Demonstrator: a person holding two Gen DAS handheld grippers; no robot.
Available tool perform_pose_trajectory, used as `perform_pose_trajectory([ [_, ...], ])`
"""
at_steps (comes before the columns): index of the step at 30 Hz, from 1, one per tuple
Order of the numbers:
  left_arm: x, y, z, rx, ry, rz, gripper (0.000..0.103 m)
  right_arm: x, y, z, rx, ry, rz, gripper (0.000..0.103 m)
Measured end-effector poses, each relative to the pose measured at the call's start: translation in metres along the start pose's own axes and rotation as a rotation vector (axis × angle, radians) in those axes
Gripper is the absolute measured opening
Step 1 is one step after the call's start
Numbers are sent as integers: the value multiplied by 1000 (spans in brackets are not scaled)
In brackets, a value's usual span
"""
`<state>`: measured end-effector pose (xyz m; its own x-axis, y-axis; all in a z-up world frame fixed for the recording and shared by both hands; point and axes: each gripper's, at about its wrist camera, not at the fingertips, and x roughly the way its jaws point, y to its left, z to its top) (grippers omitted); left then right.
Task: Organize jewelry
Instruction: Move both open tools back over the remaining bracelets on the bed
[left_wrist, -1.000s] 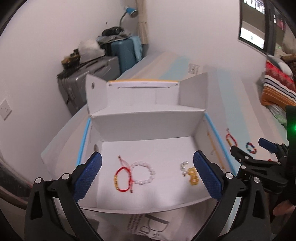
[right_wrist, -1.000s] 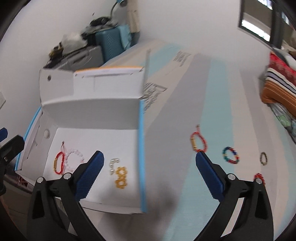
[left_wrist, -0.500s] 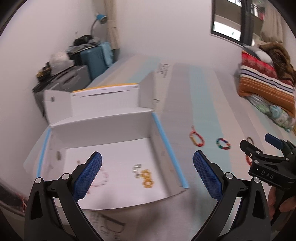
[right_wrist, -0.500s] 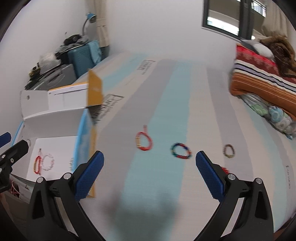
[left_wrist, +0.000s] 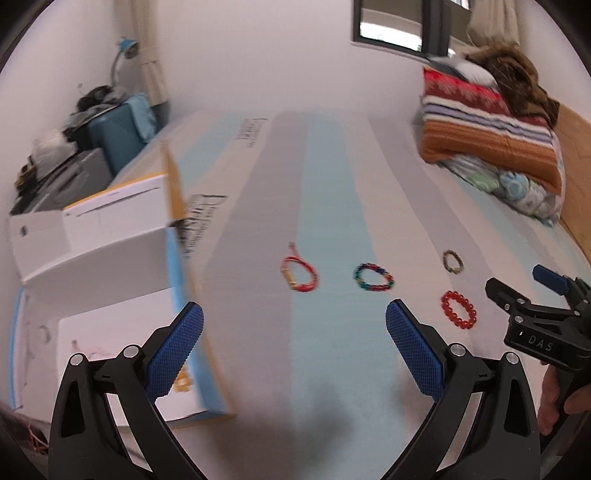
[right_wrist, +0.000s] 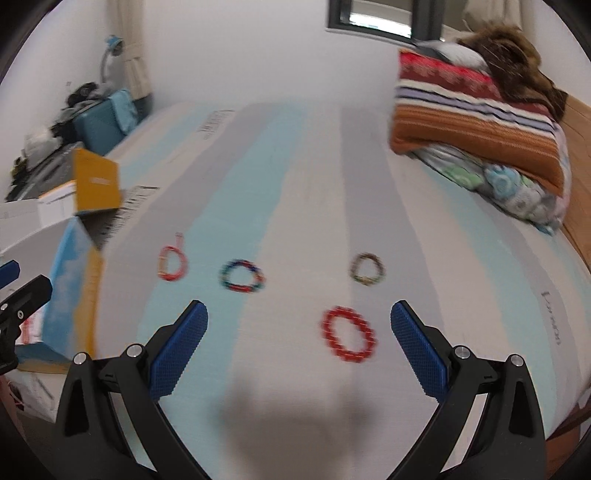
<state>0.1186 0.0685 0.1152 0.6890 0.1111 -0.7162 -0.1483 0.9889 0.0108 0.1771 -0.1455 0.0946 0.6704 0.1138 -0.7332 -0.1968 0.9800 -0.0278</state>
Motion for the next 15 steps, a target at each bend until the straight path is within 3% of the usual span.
perform_pose_trajectory([
  [5,44,-38,1,9,38,-12,97,25,-43,-12,26,27,-61,95],
  [15,136,-101,3,50,108,-40,97,88,-104,-43,127,99,-54,95],
])
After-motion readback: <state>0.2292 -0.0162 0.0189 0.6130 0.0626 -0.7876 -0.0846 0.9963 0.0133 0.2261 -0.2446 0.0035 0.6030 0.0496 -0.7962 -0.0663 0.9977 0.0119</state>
